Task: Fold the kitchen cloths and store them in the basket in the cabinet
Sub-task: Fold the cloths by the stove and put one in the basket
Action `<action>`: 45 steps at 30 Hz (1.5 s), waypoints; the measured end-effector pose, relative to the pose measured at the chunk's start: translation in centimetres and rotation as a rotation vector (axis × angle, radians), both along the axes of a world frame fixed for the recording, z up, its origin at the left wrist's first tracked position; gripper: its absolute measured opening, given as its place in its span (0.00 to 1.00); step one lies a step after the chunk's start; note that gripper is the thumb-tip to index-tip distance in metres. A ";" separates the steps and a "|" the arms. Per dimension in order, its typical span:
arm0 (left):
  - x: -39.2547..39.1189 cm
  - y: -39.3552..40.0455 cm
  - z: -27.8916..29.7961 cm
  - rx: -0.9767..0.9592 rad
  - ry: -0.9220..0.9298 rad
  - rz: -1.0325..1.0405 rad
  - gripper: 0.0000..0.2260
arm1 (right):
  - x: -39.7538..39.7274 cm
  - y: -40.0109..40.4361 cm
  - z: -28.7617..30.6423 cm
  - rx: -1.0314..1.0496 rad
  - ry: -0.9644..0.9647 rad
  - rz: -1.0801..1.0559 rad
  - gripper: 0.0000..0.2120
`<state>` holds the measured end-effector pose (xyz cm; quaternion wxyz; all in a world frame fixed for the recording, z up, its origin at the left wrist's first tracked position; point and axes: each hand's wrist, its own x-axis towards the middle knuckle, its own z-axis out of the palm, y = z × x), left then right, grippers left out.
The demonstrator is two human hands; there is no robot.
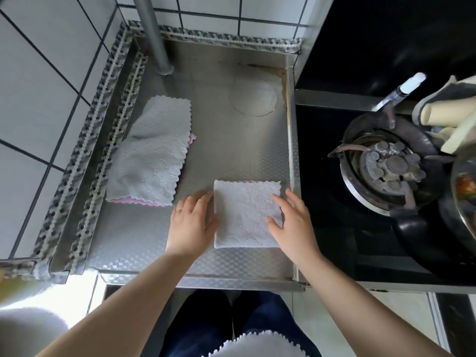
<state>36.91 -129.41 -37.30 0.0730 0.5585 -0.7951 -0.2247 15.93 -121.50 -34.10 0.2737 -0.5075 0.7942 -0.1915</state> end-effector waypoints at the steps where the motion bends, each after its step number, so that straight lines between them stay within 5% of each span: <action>1: 0.2 0.3 0.4 0.043 0.058 0.048 0.28 | 0.1 0.4 0.2 0.020 -0.075 -0.032 0.23; 4: 0.0 1.1 1.6 0.308 0.333 0.233 0.16 | 0.5 0.5 0.1 0.020 -0.231 -0.113 0.17; 7: -0.8 0.1 2.5 0.492 0.317 0.340 0.12 | 0.6 0.1 -0.4 0.018 -0.315 -0.219 0.14; 13: 0.3 -0.2 4.0 0.627 0.362 0.410 0.09 | 2.2 -0.4 -0.5 0.118 -0.612 -0.443 0.10; 20: 8.4 2.3 6.3 0.532 0.440 0.619 0.03 | 9.6 -0.2 -0.3 0.265 -0.851 -0.308 0.12; 26: 15.2 4.3 7.5 0.422 0.365 0.749 0.04 | 16.9 -1.9 -0.5 0.349 -0.758 -0.060 0.12; 31: 18.0 4.4 7.2 0.325 0.358 0.801 0.15 | 20.4 -3.5 -0.3 0.352 -0.661 0.077 0.12; 36: 18.4 4.6 6.4 0.326 0.226 0.592 0.30 | 20.8 -4.2 -0.2 0.338 -0.608 0.125 0.12; 41: 17.0 3.6 6.2 -0.001 0.243 0.436 0.19 | 19.9 -5.2 -0.3 0.210 -0.455 0.124 0.10; 45: 15.6 0.5 5.4 -0.008 0.201 0.313 0.16 | 19.2 -6.9 -0.1 0.085 -0.087 0.245 0.13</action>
